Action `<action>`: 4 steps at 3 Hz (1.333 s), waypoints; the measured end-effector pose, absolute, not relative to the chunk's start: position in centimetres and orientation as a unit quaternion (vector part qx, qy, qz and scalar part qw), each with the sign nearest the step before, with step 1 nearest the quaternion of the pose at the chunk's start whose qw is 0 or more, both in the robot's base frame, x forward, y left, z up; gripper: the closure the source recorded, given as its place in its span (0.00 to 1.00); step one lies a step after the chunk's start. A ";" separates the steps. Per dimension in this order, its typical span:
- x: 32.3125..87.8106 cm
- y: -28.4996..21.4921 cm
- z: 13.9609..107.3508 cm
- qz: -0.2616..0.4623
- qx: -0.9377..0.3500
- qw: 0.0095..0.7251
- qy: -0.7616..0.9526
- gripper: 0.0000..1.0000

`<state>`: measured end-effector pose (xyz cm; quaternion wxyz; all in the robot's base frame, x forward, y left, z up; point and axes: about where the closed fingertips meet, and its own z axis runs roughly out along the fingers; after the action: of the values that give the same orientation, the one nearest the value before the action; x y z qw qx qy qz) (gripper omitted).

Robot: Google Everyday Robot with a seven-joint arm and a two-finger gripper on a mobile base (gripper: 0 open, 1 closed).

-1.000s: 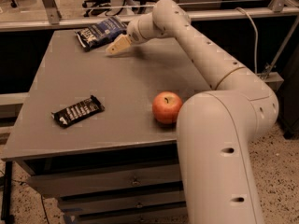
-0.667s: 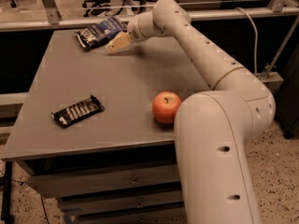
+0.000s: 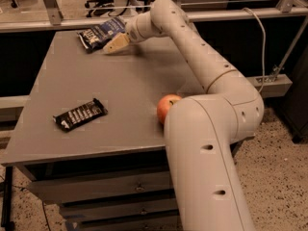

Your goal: Pick blue chip bag

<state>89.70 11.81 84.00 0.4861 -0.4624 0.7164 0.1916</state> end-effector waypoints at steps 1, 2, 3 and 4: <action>90.0 12.4 83.8 0.193 -0.467 0.483 0.715 0.16; 90.0 12.0 83.7 0.187 -0.468 0.480 0.718 0.40; 89.8 11.3 83.6 0.182 -0.467 0.479 0.721 0.62; 89.0 10.4 85.4 0.179 -0.468 0.495 0.710 0.86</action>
Offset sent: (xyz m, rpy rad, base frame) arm 0.0012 -0.0121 -0.0003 -0.0331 -0.0005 -0.0117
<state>88.97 10.42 85.39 0.4946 -0.4681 0.7099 0.1794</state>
